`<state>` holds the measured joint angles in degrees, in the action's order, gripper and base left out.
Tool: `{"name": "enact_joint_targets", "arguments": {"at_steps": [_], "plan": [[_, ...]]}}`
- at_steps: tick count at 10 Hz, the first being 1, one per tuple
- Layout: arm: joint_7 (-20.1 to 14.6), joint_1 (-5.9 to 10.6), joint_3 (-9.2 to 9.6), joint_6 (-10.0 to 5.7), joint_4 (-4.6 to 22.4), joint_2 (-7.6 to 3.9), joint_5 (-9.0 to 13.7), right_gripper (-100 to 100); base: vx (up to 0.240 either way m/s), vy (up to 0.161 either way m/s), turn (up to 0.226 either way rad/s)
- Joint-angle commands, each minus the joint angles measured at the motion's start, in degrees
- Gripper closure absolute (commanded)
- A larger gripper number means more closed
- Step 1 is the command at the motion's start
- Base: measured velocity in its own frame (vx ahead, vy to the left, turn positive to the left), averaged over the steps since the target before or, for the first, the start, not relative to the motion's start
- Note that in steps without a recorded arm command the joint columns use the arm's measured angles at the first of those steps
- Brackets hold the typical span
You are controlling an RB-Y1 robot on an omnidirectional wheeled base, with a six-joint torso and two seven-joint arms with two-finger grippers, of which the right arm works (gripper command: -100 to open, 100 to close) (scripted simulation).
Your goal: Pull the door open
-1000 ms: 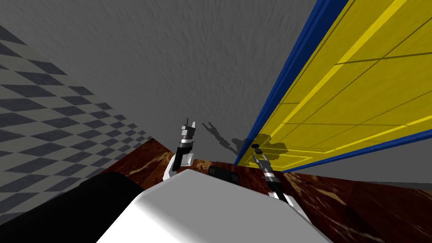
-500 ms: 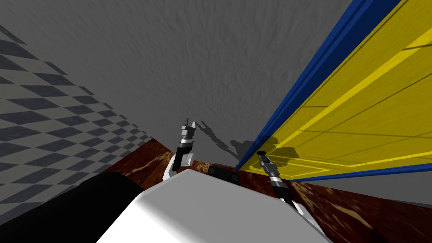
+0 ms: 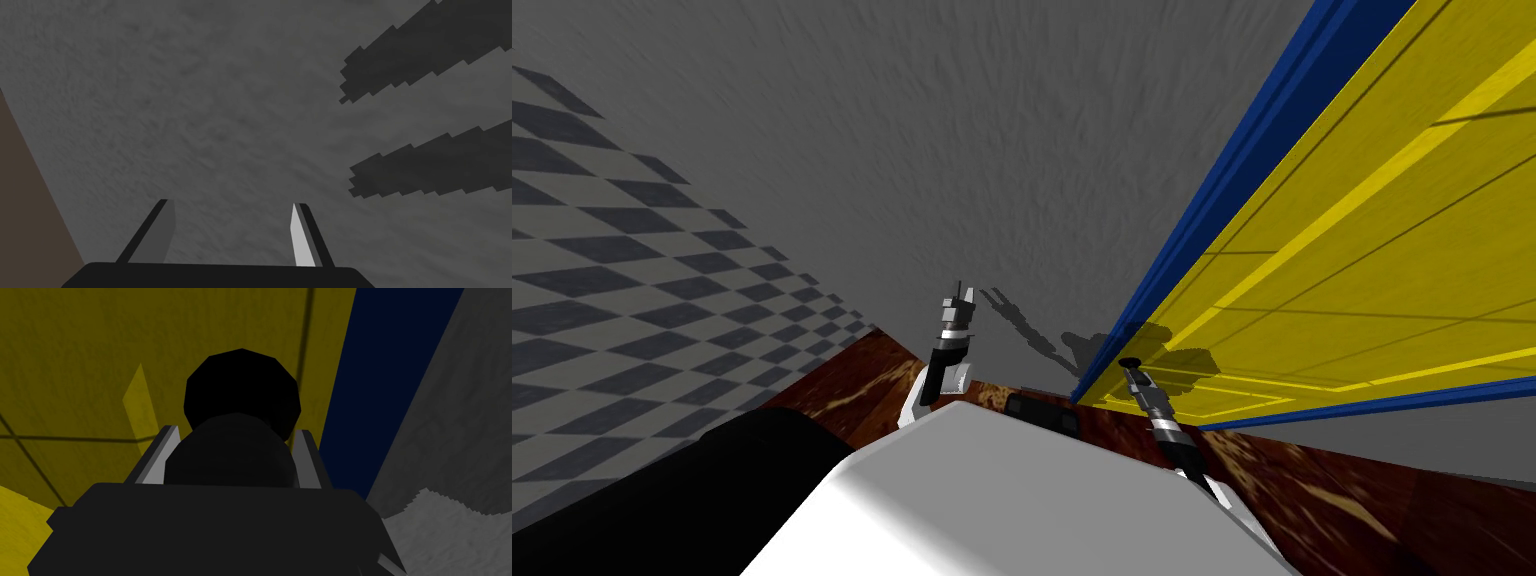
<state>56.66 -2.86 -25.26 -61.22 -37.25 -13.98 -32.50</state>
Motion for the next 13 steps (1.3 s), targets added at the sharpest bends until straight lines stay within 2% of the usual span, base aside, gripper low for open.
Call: {"name": "enact_joint_targets", "arguments": {"at_steps": [1,3,5,6,8,9,10,11,12,13], "plan": [[-0.1,0.14,-0.16,1.88,0.2,-0.02,2.0,100,-0.017,0.001,0.007],[-0.2,0.37,-0.40,4.96,0.5,-0.06,5.2,100,-0.031,0.012,-0.002],[-0.2,0.37,-0.40,4.96,0.5,-0.06,5.2,100,-0.022,0.011,0.000],[-0.3,0.50,-0.54,6.79,0.6,-0.08,7.1,100,-0.017,0.003,0.000],[-0.3,0.50,-0.54,6.79,0.6,-0.08,7.1,100,-0.011,0.001,-0.001],[-0.4,0.67,-0.72,9.04,0.8,-0.10,9.6,100,-0.014,0.002,-0.002],[-0.4,0.67,-0.72,9.23,0.8,-0.10,9.7,100,-0.017,-0.001,-0.003],[-0.5,0.84,-0.90,11.66,1.0,-0.13,11.8,100,-0.026,0.008,0.015],[-0.5,0.84,-0.90,11.66,1.0,-0.13,12.2,100,-0.023,0.015,-0.008],[-0.6,1.04,-1.11,13.62,1.3,-0.16,14.2,100,-0.035,0.008,0.007]]}}
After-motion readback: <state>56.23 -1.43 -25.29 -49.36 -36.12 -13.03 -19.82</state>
